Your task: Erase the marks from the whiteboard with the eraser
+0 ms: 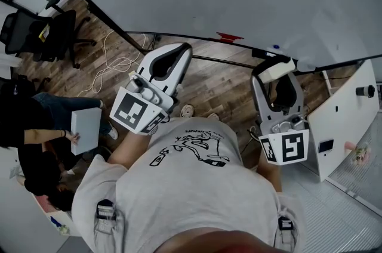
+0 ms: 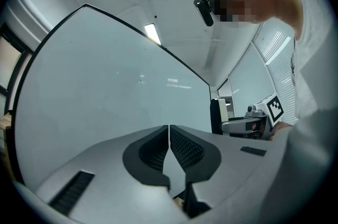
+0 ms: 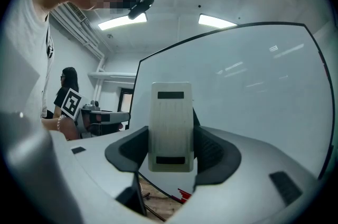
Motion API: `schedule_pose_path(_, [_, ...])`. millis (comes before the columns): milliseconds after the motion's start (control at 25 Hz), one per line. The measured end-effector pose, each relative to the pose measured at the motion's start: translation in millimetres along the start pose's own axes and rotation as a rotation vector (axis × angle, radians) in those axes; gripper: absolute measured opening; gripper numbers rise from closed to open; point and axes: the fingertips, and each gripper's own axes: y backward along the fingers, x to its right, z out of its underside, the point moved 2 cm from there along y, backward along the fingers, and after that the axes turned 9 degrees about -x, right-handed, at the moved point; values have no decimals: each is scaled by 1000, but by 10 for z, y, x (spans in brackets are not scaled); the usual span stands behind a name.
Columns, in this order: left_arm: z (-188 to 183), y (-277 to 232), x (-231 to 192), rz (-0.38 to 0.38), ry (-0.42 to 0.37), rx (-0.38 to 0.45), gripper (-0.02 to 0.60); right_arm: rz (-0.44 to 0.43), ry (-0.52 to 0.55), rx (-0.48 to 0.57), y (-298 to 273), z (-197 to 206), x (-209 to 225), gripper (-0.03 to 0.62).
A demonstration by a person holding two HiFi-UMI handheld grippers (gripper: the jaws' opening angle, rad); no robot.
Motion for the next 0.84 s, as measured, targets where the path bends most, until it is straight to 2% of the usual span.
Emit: schedule_pose_path(840, [-43,68,58,2,4,13,26,-2,3,4,35,-14,-66,259])
